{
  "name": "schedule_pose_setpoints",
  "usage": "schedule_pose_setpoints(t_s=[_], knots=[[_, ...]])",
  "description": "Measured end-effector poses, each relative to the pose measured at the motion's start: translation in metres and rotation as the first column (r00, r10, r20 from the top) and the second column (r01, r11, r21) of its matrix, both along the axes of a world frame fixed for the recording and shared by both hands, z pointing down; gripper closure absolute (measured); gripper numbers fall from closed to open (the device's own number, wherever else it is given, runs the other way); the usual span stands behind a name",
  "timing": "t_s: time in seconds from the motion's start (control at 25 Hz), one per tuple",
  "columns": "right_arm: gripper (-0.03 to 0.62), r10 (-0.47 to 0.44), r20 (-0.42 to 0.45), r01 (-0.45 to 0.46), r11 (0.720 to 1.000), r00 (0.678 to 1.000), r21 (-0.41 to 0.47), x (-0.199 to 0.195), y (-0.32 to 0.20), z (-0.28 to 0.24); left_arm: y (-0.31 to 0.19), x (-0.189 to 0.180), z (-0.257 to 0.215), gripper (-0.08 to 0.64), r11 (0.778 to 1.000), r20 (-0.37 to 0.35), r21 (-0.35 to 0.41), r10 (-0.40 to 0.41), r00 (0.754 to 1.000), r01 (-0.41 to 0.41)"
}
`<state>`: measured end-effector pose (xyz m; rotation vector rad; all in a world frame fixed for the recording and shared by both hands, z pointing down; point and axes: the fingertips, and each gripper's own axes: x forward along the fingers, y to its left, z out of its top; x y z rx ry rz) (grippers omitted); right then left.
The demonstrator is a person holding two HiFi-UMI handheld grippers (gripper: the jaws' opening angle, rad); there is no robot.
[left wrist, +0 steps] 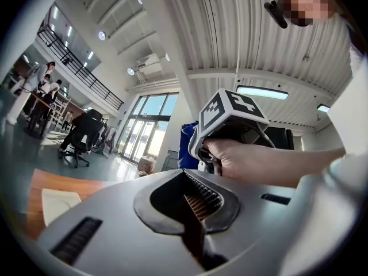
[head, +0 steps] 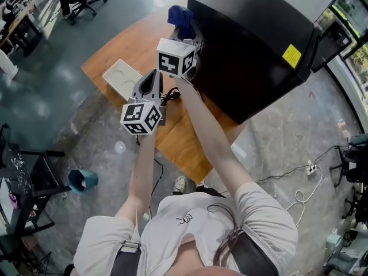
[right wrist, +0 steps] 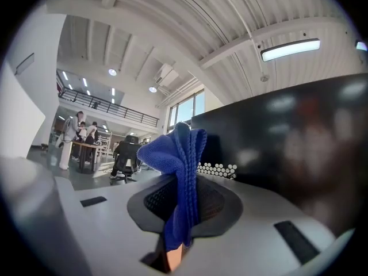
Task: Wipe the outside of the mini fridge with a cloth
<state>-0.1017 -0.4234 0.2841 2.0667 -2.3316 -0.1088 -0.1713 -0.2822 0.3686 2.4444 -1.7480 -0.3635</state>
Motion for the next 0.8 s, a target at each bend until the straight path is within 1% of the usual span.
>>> schedule_pose_setpoints(t_s=[0.2,0.4,0.52,0.8], knots=[[0.523,0.02,0.025,-0.019,1.0,1.0,-0.006,0.009,0.004,0.001,0.004,-0.002,0.001,0.555,1.0,-0.001,-0.002,-0.005,1.0,0.005],[0.523,0.052,0.035,-0.052,0.999,0.998,0.005,0.028,0.019,-0.002,0.011,0.003,-0.002,0.555,1.0,-0.002,0.003,-0.001,1.0,0.001],[0.523,0.077,0.043,-0.077,0.997,0.996,0.009,0.045,0.034,0.0,0.016,0.009,-0.001,0.555,1.0,-0.006,0.002,0.006,1.0,-0.006],[0.523,0.138,0.044,-0.14,0.99,0.989,0.03,0.092,0.075,0.0,0.026,0.036,-0.002,0.555,0.999,-0.012,0.012,0.046,0.999,-0.045]])
